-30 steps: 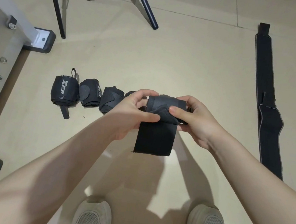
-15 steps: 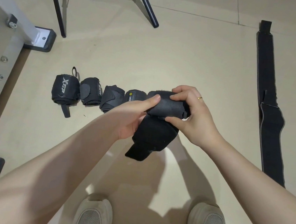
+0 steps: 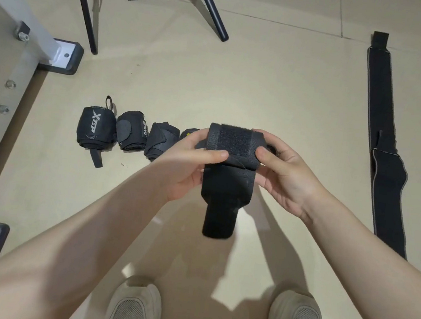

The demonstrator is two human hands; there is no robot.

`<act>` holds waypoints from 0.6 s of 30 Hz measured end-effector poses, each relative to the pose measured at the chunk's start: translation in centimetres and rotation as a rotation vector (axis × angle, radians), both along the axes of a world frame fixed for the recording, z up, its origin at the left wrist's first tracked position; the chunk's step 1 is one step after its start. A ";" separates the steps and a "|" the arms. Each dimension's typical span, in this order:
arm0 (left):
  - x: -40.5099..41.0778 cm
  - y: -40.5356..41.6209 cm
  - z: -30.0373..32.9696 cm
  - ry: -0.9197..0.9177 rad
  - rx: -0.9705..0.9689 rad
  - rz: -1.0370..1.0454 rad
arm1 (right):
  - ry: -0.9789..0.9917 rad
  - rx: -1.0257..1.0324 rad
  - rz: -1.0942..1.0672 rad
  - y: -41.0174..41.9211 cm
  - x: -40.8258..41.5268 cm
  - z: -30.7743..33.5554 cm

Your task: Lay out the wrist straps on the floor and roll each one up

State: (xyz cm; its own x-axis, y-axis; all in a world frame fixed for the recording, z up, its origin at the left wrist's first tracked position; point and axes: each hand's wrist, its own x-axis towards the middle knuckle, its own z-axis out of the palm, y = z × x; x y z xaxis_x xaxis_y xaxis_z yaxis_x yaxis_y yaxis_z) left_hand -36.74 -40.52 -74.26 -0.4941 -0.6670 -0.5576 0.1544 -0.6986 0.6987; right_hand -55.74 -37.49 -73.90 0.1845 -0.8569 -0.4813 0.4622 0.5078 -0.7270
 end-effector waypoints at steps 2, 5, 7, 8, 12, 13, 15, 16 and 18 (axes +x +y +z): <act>-0.2 -0.2 0.3 0.027 0.038 0.019 | 0.051 -0.026 -0.042 0.1 0.2 -0.3; -0.4 -0.7 1.0 -0.058 0.094 0.046 | 0.156 -0.090 -0.067 0.2 0.1 -0.3; -0.4 -0.8 1.1 -0.106 0.073 0.001 | 0.183 -0.092 -0.110 0.2 -0.1 -0.1; -0.3 -0.8 1.1 -0.119 0.070 -0.001 | 0.193 -0.082 -0.127 0.2 -0.3 -0.1; -0.4 -0.7 1.2 -0.157 0.084 0.037 | 0.241 -0.126 -0.104 0.3 -0.6 -0.2; -0.5 -0.7 1.3 -0.124 0.081 0.021 | 0.264 -0.146 -0.088 0.3 -0.6 -0.3; -0.5 -0.5 1.6 -0.074 0.082 0.003 | 0.304 -0.185 -0.076 0.4 -0.3 -0.2; -0.5 -0.4 1.8 -0.058 0.081 0.007 | 0.322 -0.199 -0.082 0.4 -0.2 -0.3; -0.6 -0.5 1.9 -0.036 0.082 0.036 | 0.348 -0.203 -0.112 0.4 0.0 -0.5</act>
State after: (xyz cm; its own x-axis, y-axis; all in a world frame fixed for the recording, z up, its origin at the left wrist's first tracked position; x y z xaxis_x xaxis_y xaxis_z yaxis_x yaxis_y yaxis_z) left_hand -37.37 -40.98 -72.32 -0.4495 -0.6352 -0.6281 0.1565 -0.7482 0.6447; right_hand -55.73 -37.04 -74.44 -0.0589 -0.9462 -0.3181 0.2155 0.2991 -0.9296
